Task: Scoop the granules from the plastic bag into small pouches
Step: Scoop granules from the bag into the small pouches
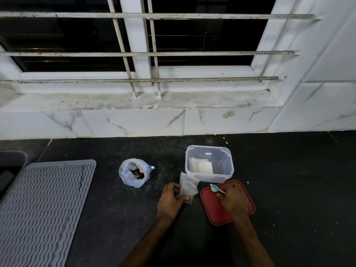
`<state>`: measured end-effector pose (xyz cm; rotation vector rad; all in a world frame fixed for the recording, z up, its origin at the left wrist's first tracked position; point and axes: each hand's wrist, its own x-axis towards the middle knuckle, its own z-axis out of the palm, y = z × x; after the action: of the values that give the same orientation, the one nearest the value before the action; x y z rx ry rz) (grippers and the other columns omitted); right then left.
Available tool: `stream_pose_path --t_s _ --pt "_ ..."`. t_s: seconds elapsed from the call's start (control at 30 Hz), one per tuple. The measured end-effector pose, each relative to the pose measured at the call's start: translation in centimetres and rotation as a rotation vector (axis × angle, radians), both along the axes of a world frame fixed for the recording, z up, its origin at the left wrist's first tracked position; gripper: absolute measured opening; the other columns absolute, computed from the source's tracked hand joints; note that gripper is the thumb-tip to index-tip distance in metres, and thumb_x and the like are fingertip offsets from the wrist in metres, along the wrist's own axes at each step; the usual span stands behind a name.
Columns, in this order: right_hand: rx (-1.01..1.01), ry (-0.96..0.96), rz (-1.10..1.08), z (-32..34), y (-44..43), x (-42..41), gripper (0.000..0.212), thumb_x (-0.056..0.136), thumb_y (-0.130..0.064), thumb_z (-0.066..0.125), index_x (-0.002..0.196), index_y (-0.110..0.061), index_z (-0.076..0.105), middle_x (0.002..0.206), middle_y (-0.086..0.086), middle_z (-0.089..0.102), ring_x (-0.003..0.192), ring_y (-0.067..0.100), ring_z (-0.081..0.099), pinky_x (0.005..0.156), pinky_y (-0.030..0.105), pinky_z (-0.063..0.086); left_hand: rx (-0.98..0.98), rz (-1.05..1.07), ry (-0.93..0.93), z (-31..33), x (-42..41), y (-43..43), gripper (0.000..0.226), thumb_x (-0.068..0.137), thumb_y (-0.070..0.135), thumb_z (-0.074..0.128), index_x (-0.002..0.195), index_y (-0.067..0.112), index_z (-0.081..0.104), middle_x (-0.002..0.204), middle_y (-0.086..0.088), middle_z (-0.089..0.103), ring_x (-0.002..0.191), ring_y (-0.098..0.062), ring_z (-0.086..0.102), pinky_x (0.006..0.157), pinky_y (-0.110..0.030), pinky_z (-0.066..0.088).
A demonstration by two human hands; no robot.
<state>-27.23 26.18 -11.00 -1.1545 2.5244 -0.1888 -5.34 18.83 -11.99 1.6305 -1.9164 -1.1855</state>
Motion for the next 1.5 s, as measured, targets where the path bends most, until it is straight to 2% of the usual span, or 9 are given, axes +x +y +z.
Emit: stream_pose_path --t_s 0.2,0.57,0.67,0.8,0.97,1.17,1.27,1.37,1.5 --pt "-0.011 0.117 -0.001 0.3 -0.2 0.1 0.02 0.09 -0.034 0.06 0.103 -0.021 0.069 0.11 0.001 0.064 0.101 0.02 0.061 0.083 0.031 0.048 0.012 -0.003 -0.013 0.3 0.7 0.2 0.046 0.068 0.043 0.083 0.104 0.032 0.057 0.105 0.015 0.052 0.087 0.001 0.055 0.074 -0.024 0.05" --pt "-0.003 -0.2 0.046 7.2 0.4 -1.7 0.018 0.077 -0.031 0.079 0.071 -0.024 0.063 0.071 -0.009 0.066 0.069 0.01 0.062 0.067 0.029 0.049 -0.023 0.071 0.058 1.3 1.7 0.3 0.052 0.071 0.065 0.071 0.111 0.038 0.051 0.107 0.019 0.056 0.094 0.002 0.057 0.081 -0.029 0.054" --pt "-0.106 -0.297 0.114 10.5 -0.2 -1.4 0.017 0.075 -0.025 0.082 0.072 -0.021 0.065 0.066 -0.004 0.07 0.065 0.012 0.067 0.066 0.032 0.053 -0.145 0.237 0.111 2.4 3.4 -0.2 0.047 0.082 0.069 0.053 0.114 0.035 0.05 0.106 0.016 0.06 0.094 0.0 0.06 0.08 -0.029 0.052" --pt "-0.329 -0.599 0.217 13.5 -2.9 2.9 0.015 0.081 -0.014 0.078 0.08 -0.007 0.065 0.061 0.008 0.07 0.054 0.02 0.068 0.056 0.032 0.055 -0.272 0.675 0.135 2.8 7.4 -2.5 0.046 0.087 0.052 0.062 0.117 0.02 0.05 0.107 0.001 0.058 0.097 -0.02 0.061 0.08 -0.04 0.053" --pt "-0.28 -0.722 0.411 13.1 -8.4 12.2 0.014 0.083 -0.009 0.075 0.093 -0.005 0.067 0.069 0.01 0.071 0.049 0.007 0.061 0.05 0.02 0.048 0.084 0.849 -0.001 1.1 9.1 -5.2 0.085 0.078 0.058 0.07 0.131 -0.003 0.043 0.133 -0.026 0.045 0.124 -0.042 0.045 0.102 -0.05 0.043" --pt "-0.013 -0.148 0.598 10.3 -14.1 20.5 0.027 0.091 -0.031 0.064 0.112 -0.016 0.067 0.107 0.007 0.069 0.097 0.023 0.065 0.088 0.036 0.053 0.328 0.815 -0.004 0.7 9.1 -7.2 0.065 0.082 0.048 0.071 0.125 0.001 0.054 0.136 -0.026 0.038 0.125 -0.042 0.042 0.107 -0.043 0.037" --pt "0.271 -0.101 0.531 8.7 -16.6 22.2 0.041 0.092 -0.035 0.06 0.127 -0.015 0.06 0.129 0.01 0.061 0.118 0.028 0.058 0.095 0.036 0.047 0.265 0.85 0.149 0.7 9.5 -7.7 0.036 0.086 0.029 0.066 0.11 0.002 0.061 0.121 -0.023 0.056 0.112 -0.038 0.055 0.099 -0.042 0.046" --pt "0.431 -0.127 0.475 7.8 -17.3 22.4 0.043 0.093 -0.029 0.062 0.132 -0.013 0.057 0.135 0.008 0.057 0.124 0.025 0.055 0.098 0.033 0.045 0.237 0.893 0.369 1.7 9.9 -7.4 0.015 0.092 0.02 0.06 0.097 0.007 0.053 0.101 -0.015 0.062 0.095 -0.029 0.06 0.085 -0.04 0.051" --pt "0.246 0.058 0.581 6.3 -15.8 22.1 0.032 0.096 -0.018 0.057 0.127 -0.009 0.059 0.124 0.011 0.063 0.114 0.027 0.061 0.093 0.036 0.05 0.234 0.927 0.439 1.8 10.0 -7.1 0.012 0.094 0.017 0.055 0.1 0.007 0.051 0.102 -0.013 0.061 0.092 -0.025 0.058 0.079 -0.037 0.048"
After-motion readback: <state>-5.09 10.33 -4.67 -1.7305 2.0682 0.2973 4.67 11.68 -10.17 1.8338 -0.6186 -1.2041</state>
